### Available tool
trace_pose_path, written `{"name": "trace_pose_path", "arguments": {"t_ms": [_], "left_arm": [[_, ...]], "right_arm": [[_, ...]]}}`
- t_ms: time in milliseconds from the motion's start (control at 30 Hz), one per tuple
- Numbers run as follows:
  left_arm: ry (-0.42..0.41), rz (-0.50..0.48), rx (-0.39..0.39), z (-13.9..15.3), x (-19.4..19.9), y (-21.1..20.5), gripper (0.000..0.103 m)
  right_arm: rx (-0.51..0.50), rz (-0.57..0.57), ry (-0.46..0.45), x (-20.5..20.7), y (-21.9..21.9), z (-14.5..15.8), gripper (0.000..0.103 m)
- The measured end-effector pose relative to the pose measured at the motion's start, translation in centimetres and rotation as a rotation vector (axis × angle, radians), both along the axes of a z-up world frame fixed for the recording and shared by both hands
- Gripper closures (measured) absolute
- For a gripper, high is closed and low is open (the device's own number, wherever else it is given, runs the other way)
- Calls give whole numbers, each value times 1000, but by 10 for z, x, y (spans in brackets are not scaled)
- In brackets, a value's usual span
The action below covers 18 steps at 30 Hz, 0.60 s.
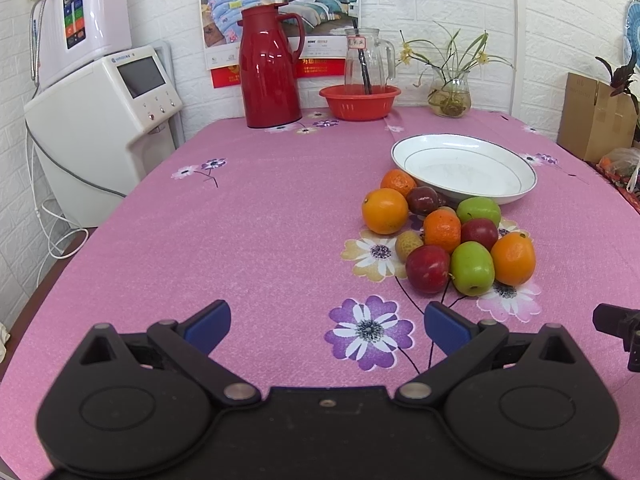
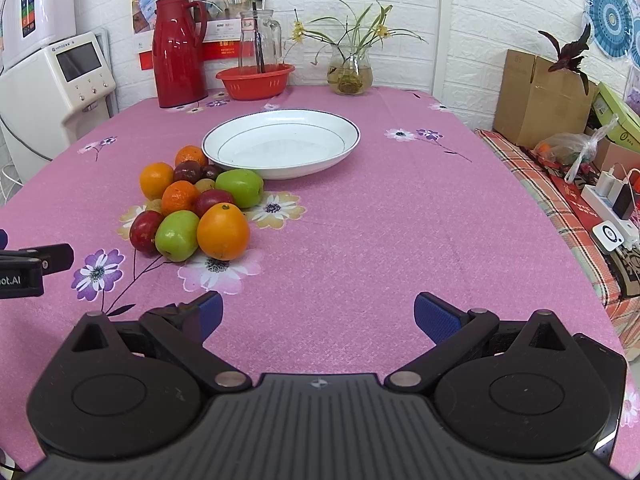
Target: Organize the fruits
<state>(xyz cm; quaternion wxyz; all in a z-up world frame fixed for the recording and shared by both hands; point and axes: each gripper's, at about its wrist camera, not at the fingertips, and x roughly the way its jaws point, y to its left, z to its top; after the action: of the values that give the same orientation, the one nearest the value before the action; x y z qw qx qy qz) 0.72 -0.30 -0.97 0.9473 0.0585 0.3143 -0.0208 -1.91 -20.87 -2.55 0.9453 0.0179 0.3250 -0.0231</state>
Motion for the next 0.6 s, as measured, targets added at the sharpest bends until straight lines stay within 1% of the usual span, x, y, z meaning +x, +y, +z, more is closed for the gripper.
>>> {"name": "trace_pose_path", "arguments": {"t_ms": [133, 200, 300, 367, 433, 533, 600], "left_arm": [[10, -2, -14, -2, 3, 1, 0], [33, 6, -34, -3, 7, 5, 0], [63, -24, -59, -7, 10, 7, 0], [79, -62, -84, -9, 11, 5, 0], [85, -106, -110, -7, 10, 2, 0], [75, -191, -178, 0, 10, -2, 0], [61, -243, -225, 7, 11, -4, 0]], "right_arm": [[5, 9, 0, 1, 2, 0, 0], [9, 16, -3, 3, 2, -1, 0], [39, 36, -13, 3, -1, -3, 0], [55, 52, -28, 3, -2, -4, 0], [41, 73, -33, 4, 0, -6, 0], [10, 102, -42, 7, 4, -10, 0], [6, 122, -36, 10, 4, -12, 0]]}}
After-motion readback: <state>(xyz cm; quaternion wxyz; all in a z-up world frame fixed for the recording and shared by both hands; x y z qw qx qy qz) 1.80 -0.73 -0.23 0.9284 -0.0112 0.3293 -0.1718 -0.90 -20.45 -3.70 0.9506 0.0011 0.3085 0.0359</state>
